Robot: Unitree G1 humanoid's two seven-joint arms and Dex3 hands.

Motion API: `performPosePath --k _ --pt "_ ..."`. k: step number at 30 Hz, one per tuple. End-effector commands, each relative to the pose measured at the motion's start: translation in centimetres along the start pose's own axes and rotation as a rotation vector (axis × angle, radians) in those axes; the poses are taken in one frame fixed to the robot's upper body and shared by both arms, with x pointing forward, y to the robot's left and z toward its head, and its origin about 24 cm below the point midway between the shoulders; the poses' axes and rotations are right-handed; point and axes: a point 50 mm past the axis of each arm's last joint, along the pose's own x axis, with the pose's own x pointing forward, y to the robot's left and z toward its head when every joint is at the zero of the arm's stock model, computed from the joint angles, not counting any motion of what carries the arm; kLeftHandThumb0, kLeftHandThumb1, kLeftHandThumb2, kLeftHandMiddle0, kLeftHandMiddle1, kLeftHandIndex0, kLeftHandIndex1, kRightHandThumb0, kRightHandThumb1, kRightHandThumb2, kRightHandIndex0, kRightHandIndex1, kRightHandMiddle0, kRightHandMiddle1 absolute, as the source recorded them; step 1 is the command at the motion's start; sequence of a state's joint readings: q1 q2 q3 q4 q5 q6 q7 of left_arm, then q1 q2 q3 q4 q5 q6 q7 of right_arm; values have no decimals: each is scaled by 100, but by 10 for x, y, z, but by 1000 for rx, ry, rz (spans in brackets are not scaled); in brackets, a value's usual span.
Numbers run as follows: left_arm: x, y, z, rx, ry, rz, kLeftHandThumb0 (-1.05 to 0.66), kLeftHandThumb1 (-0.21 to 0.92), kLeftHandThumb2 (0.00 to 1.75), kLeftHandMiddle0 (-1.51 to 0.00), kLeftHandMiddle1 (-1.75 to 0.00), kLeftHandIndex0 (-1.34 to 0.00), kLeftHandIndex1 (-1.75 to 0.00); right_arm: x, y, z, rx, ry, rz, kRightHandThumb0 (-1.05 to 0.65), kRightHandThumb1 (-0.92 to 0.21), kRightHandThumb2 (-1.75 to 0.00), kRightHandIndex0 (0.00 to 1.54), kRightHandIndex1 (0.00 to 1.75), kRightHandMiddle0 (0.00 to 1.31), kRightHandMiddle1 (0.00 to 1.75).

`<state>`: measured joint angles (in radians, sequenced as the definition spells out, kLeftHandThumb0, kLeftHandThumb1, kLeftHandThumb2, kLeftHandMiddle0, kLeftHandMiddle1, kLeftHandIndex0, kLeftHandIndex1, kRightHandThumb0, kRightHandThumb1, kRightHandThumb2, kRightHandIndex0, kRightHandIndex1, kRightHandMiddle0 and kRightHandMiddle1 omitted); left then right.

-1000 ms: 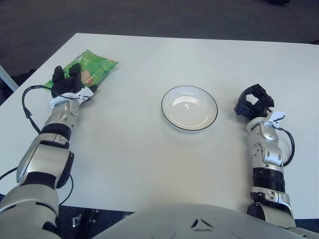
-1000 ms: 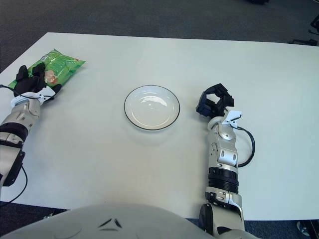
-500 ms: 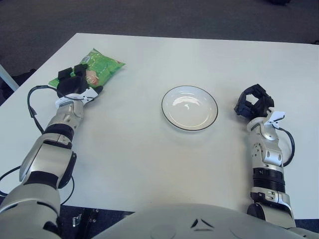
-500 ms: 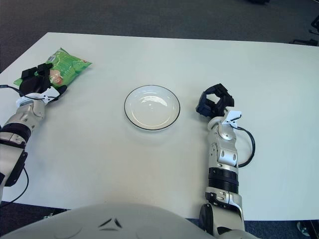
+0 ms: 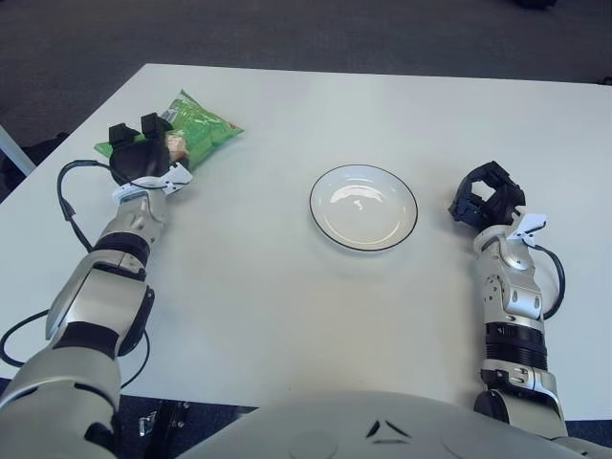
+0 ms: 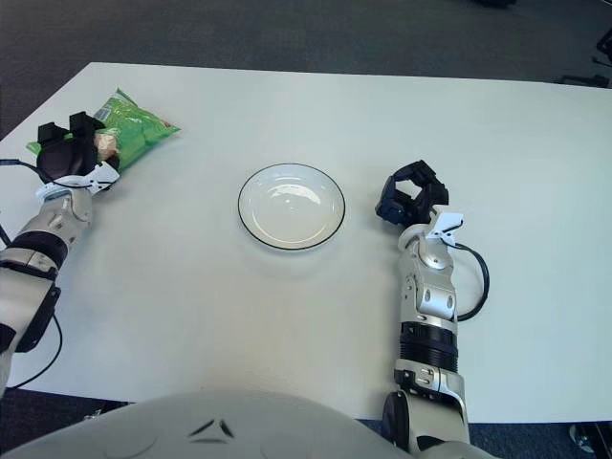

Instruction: Put the snack into the plate.

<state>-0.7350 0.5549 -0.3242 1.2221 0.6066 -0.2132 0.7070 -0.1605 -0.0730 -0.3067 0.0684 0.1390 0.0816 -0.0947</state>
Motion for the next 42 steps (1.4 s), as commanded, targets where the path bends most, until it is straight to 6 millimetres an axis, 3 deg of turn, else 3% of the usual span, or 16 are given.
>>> performPosePath --k 1,7,23,31,42 --pt "-18 -19 -8 24 41 -85 49 20 146 -64 -175 -77 -175 -22 -16 -36 -12 138 -45 -50 -28 -136 131 175 64 175" --pt "-16 -19 -8 17 69 -99 53 16 151 -73 -175 -98 -175 -22 -17 -36 -19 135 -43 -50 -28 -137 131 175 65 175" --pt "-2 -2 9 -23 -39 2 55 12 155 -77 -175 -105 -175 -22 -18 -35 -25 132 -32 -50 -28 -137 131 175 65 175" --pt "11 28 47 -88 -190 139 57 8 160 -80 -175 -110 -175 -22 -18 -36 -37 134 -28 -50 -28 -137 131 175 65 175" --pt "5 51 69 -198 -299 240 60 4 166 -85 -175 -114 -175 -20 -18 -37 -41 133 -26 -50 -27 -137 131 175 65 175"
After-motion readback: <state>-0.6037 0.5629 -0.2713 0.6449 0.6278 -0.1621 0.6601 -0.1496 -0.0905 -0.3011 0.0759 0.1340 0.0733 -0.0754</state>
